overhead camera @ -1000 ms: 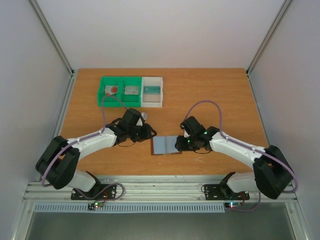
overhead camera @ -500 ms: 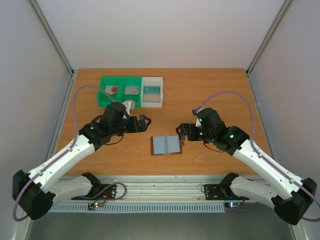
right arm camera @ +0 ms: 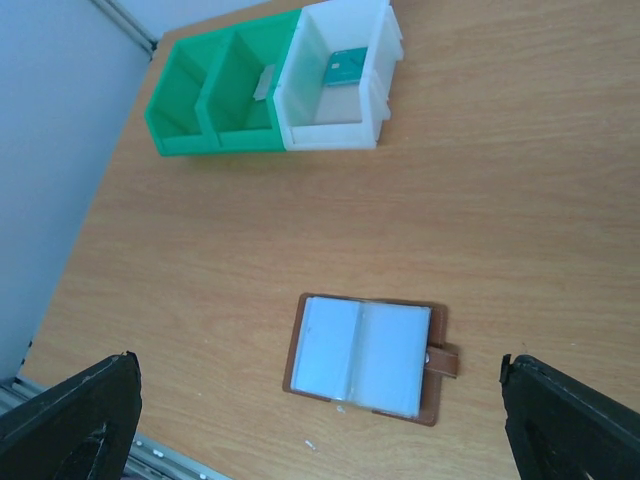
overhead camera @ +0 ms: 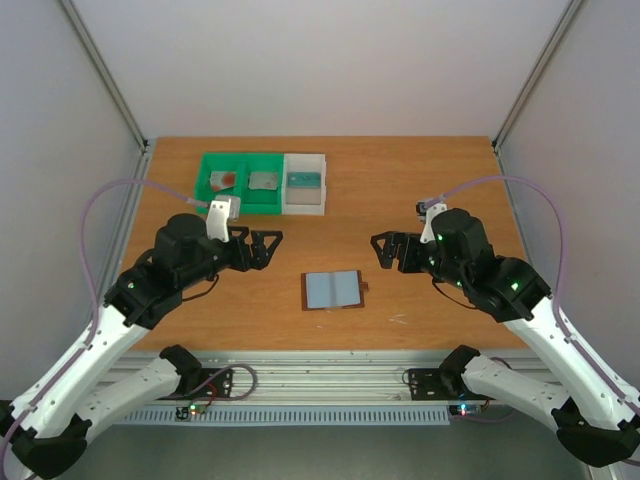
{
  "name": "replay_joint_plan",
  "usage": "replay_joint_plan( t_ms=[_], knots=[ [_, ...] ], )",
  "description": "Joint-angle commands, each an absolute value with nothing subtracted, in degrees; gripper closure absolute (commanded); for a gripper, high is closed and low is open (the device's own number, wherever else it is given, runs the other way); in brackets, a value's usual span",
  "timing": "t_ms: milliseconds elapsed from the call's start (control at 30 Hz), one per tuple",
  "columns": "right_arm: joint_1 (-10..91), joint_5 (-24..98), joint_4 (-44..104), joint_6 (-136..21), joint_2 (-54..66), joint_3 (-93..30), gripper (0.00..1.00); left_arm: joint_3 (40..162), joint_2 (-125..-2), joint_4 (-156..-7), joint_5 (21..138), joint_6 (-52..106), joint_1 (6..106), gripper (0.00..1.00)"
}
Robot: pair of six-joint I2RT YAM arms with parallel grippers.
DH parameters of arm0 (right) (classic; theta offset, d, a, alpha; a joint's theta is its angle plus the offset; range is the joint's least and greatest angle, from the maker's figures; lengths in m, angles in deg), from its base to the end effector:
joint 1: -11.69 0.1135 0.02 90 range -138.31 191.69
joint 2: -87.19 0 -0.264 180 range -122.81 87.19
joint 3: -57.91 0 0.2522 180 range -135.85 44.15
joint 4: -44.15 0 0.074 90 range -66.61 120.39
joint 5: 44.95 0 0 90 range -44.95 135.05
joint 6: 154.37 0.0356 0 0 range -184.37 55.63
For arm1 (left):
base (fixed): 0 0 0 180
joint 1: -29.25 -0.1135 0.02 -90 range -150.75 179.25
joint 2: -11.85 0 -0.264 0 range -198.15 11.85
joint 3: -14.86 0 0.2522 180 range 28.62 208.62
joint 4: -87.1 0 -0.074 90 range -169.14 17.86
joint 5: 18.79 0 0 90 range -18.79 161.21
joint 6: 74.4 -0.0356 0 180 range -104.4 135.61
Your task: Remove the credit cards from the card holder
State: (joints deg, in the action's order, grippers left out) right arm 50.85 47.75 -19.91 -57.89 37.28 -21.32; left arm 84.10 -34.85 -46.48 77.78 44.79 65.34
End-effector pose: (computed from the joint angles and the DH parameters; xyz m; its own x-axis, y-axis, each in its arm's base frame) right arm 0.1251 0.0997 0.3765 -0.5068 -0.2674 -0.8195 -0.5471 0.8345 0.0661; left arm 0.1365 -0.1045 0.3580 -0.6122 -0.1533 -0.7757 0.4251 0.7633 -0.4864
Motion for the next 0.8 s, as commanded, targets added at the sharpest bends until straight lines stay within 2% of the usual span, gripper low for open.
replay_joint_plan(
  t_ms=[0,467,767],
  knots=[
    [50.80,49.67,-22.70,-57.62,38.52,-22.70,0.02,83.51,-32.18,-47.29,76.22,43.23,65.52,0.01],
    [50.79,49.77,-22.42,-55.61,40.59,-20.01,0.01,78.19,-25.47,-51.65,74.00,43.95,65.54,0.01],
    [50.78,49.51,-22.29,-55.32,40.62,-19.75,0.02,79.02,-26.76,-50.58,72.82,43.87,65.48,0.01]
  ],
)
